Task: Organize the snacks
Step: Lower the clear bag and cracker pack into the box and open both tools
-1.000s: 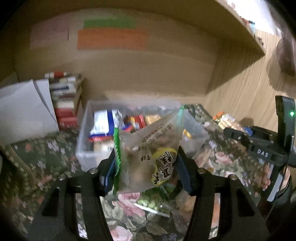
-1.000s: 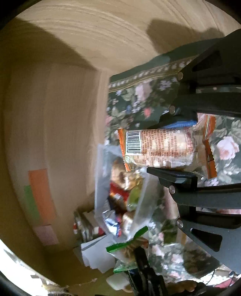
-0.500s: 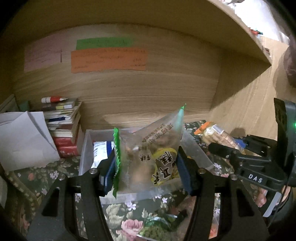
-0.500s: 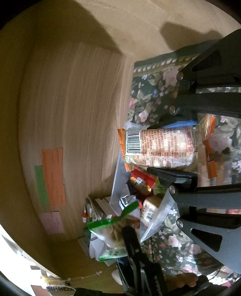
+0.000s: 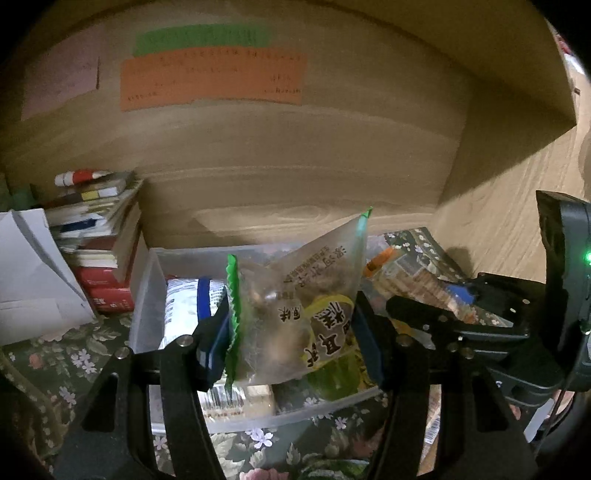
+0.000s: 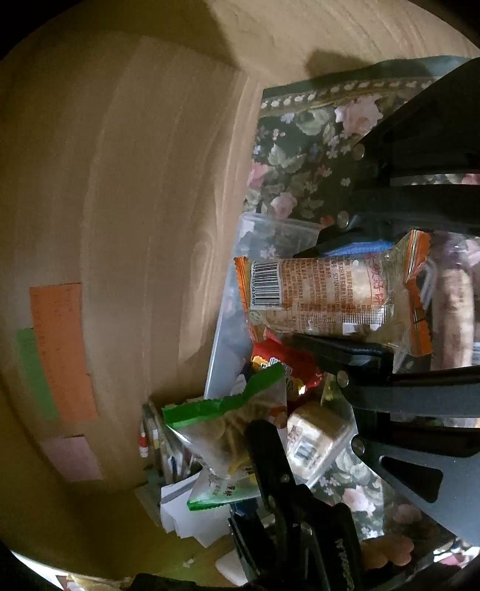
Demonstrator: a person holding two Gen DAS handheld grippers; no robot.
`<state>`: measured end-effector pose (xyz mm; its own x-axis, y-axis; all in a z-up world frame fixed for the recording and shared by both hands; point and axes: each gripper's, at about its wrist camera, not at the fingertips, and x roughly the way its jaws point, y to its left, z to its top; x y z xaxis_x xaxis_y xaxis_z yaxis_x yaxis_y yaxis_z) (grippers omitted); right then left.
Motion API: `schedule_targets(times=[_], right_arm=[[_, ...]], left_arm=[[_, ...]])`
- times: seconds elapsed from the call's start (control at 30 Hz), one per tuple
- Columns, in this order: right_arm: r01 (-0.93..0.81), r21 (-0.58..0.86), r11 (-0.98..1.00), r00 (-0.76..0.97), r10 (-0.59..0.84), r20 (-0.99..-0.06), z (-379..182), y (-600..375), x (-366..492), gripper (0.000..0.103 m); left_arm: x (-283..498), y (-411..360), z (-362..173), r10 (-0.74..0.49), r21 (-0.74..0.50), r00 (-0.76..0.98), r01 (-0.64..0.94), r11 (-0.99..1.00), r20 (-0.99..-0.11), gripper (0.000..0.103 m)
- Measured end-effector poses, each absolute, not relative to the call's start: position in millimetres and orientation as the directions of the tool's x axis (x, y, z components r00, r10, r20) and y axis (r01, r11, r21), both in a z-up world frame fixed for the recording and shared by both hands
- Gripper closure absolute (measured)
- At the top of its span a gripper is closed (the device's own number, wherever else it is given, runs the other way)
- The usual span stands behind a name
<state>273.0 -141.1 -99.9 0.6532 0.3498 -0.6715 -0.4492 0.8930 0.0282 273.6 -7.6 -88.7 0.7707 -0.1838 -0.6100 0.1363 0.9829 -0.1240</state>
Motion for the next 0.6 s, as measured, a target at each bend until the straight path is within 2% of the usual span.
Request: schedule_targets(times=[0.33,0.37,0.43,0.6], right_arm=[[-0.455,0.012,0.890,0.640,0.337,-0.690,-105.6,-134.5,279.9,0.068],[-0.453,0.014,0.891,0.641,0.336,-0.690,-104.3,-134.8,279.3,0.066],[-0.449,0.017,0.894,0.648,0.339,-0.682,-100.6,-136.6,277.1,0.053],[-0.441,-0.002,0.897,0.686,0.336,-0.646,-86.4,-144.1,261.3,0.038]], left_arm=[[279.2,-9.4,-91.4,-0.176,-0.114,0.768,0.135,0.984,-0.615,0.042],[278.3,-9.1,-90.9,-0.179,-0.118,0.769,0.135,0.984,-0.614,0.042],[272.4,-7.2,-86.8,-0.186,-0.127,0.774,0.137,0.982,-0.606,0.041],[249.7,-2.4,-74.0,-0.175,-0.115,0.799,0.133,0.984,-0.575,0.033]])
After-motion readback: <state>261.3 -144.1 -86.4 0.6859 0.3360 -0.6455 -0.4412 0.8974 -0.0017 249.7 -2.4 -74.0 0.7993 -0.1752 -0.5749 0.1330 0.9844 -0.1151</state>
